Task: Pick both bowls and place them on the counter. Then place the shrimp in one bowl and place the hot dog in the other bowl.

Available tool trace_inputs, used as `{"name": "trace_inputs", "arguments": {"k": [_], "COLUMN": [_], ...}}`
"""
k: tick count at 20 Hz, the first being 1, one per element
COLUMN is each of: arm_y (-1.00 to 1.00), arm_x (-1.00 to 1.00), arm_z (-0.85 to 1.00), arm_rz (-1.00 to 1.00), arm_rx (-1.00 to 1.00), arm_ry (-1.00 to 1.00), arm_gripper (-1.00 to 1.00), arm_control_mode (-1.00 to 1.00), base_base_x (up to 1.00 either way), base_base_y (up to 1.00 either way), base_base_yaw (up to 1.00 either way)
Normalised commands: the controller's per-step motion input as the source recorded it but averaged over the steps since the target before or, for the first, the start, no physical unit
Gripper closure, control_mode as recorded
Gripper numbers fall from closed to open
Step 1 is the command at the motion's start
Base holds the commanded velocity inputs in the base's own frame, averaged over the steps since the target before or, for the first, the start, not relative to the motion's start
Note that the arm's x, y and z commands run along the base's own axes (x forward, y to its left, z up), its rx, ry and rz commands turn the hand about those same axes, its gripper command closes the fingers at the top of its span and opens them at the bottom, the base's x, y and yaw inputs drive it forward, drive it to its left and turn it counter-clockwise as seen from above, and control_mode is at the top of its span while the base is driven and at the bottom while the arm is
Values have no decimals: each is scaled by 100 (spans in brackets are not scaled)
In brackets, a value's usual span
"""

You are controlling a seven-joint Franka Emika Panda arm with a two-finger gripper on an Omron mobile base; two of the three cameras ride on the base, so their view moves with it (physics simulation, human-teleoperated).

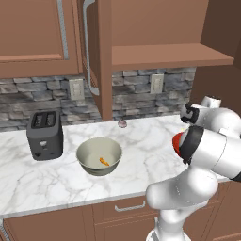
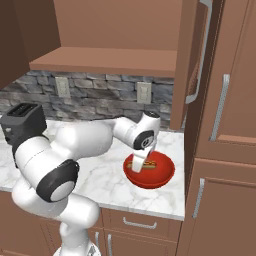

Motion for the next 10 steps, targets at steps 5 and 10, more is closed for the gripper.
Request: {"name": "trace_inputs", "arguments": {"k": [5, 10], "arm_y": [-25, -27], "arm_x": [5, 0], "arm_z": [-20, -14], "arm_rz": [-4, -2], "arm_rx": [-1, 0], "arm_ry": [7, 5], "arm_gripper": [100, 100], "arm_control_mode": [-100, -100], "base_base_x": [0, 0], "base_base_y": [0, 0], "base_base_yaw": [0, 0]}}
